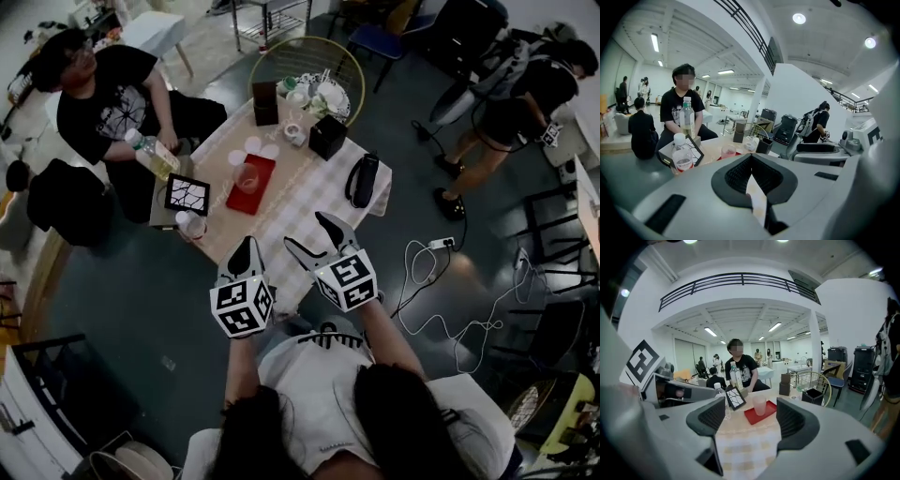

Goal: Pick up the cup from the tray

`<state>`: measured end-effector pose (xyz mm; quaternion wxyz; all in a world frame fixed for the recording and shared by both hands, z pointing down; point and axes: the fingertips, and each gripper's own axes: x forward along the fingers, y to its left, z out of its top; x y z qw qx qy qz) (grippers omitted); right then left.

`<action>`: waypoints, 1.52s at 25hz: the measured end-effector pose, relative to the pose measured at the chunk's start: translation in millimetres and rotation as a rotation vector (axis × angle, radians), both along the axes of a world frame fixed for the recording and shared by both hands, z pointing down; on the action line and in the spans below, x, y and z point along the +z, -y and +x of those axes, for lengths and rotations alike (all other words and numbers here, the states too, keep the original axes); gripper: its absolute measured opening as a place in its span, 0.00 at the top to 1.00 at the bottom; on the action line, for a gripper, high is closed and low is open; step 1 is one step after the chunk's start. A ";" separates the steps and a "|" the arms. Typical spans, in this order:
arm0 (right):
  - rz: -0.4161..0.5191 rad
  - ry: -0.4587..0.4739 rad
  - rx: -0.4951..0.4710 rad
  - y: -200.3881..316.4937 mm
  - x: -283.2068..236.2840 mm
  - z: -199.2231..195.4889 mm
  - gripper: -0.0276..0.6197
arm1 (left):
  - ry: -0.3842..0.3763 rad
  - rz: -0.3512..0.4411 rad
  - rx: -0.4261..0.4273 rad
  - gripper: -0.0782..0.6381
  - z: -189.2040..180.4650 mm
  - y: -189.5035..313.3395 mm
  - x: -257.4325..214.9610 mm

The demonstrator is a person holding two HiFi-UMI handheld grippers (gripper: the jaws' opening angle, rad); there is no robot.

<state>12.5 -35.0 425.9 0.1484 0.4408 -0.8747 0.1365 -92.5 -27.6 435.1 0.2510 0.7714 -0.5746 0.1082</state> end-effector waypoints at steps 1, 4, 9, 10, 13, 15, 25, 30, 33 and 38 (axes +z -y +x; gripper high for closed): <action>0.002 -0.005 0.001 3.2 -0.9 -1.6 0.45 | -0.005 0.000 0.005 0.88 -0.5 4.6 0.0; 0.006 -0.021 0.016 12.1 -1.5 -3.4 0.45 | -0.010 0.000 0.025 0.88 0.7 16.4 1.0; 0.007 -0.016 0.004 27.7 0.4 -16.0 0.43 | 0.008 -0.009 0.032 0.88 -6.6 26.0 5.9; 0.006 -0.014 0.002 31.7 0.9 -16.5 0.43 | 0.008 -0.013 0.027 0.88 -6.9 27.9 7.3; -0.003 -0.021 -0.015 44.6 6.0 -17.3 0.42 | -0.007 -0.028 0.006 0.88 -7.2 33.4 11.5; -0.004 -0.017 -0.023 58.8 7.9 -18.6 0.42 | 0.002 -0.029 0.001 0.88 -9.2 44.4 12.3; -0.015 -0.039 -0.160 115.1 38.7 -52.4 0.36 | 0.003 -0.104 -0.122 0.88 -20.6 81.6 44.9; -0.029 -0.040 -0.211 145.8 62.1 -73.2 0.34 | -0.019 -0.144 -0.161 0.88 -27.4 105.0 68.5; -0.036 -0.038 -0.242 160.0 78.8 -84.7 0.32 | -0.047 -0.172 -0.187 0.88 -33.8 119.0 84.2; -0.064 -0.071 -0.263 181.7 115.7 -98.6 0.31 | -0.021 -0.212 -0.240 0.88 -49.3 140.8 107.3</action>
